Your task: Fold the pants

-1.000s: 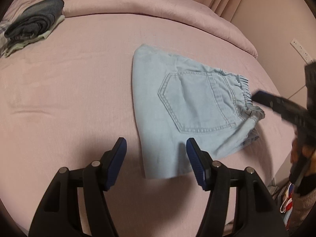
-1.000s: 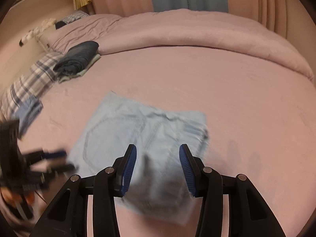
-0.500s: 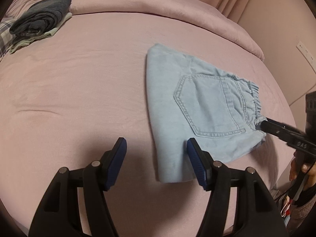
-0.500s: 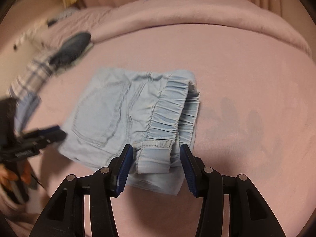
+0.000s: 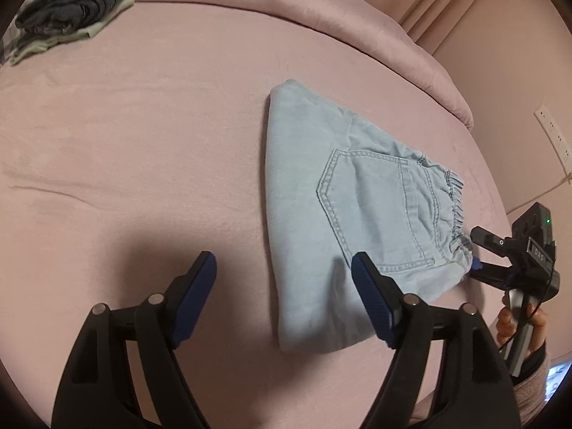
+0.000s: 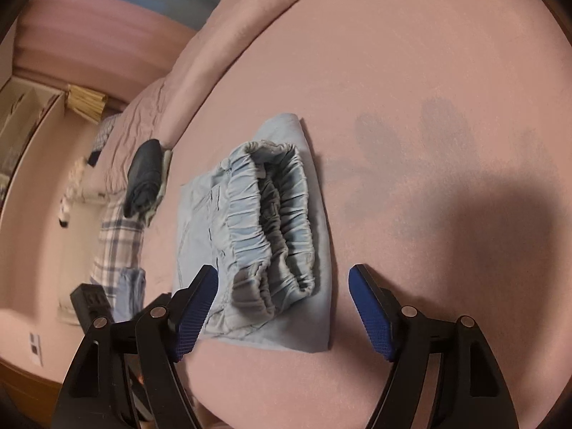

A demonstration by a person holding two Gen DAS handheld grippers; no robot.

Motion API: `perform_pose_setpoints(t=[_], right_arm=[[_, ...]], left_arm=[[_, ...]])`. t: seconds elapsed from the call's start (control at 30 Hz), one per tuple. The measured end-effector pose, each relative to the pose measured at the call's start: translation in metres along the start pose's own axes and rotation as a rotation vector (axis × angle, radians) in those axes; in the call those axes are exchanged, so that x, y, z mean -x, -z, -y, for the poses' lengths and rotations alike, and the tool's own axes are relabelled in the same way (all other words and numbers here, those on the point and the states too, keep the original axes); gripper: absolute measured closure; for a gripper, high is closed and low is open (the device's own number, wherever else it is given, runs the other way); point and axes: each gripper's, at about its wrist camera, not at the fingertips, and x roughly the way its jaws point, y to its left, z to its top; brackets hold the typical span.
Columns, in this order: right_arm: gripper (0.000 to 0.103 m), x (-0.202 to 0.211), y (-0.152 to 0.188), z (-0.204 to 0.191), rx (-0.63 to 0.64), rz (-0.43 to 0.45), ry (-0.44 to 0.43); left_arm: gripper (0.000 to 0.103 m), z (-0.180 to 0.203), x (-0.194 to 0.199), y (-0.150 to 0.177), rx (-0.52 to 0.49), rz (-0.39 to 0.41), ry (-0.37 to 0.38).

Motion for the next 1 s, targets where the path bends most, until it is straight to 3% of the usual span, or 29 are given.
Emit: perform_pose_setpoints(t=[0.3, 0.7, 1.0], right_arm=[[0.026, -0.01, -0.017, -0.004, 0.018, -0.028, -0.006], [0.02, -0.033, -0.031, -0.021, 0.115, -0.09, 0.006], [0.019, -0.053, -0.033, -0.044, 0.211, -0.11, 0.062]], left_arm=[[0.021, -0.003, -0.018, -0.014, 0.049, -0.042, 0.061], [0.022, 0.018, -0.037, -0.027, -0.024, -0.056, 0.12], [0.021, 0.04, -0.052, -0.04, -0.053, -0.06, 0.109]])
